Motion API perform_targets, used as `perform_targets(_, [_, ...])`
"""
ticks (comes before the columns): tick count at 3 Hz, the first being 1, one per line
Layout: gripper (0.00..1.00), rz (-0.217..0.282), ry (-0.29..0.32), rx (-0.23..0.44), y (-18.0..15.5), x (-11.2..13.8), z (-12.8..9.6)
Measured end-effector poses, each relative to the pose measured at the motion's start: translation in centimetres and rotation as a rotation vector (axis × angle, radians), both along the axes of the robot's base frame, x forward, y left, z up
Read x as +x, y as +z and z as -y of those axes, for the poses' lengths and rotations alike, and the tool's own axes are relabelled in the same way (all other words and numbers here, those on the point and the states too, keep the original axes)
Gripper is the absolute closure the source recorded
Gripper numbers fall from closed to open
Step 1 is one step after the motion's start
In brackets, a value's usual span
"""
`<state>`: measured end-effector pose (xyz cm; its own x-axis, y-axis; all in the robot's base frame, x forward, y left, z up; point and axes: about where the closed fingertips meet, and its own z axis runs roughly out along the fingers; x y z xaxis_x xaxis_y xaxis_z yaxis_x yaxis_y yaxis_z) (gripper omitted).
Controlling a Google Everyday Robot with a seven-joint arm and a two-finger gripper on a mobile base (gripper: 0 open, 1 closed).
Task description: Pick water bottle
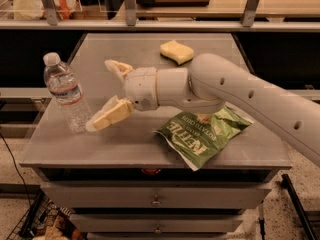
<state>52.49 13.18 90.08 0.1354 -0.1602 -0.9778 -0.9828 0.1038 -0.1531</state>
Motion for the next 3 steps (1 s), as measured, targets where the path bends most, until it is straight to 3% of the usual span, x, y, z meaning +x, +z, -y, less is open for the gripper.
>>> perform_targets(2, [0.0,-0.016,0.116,0.003,1.7,-1.4,-3.5])
perform_targets(3, [0.18,-0.031,0.148,0.004,2.0,-1.9,-4.5])
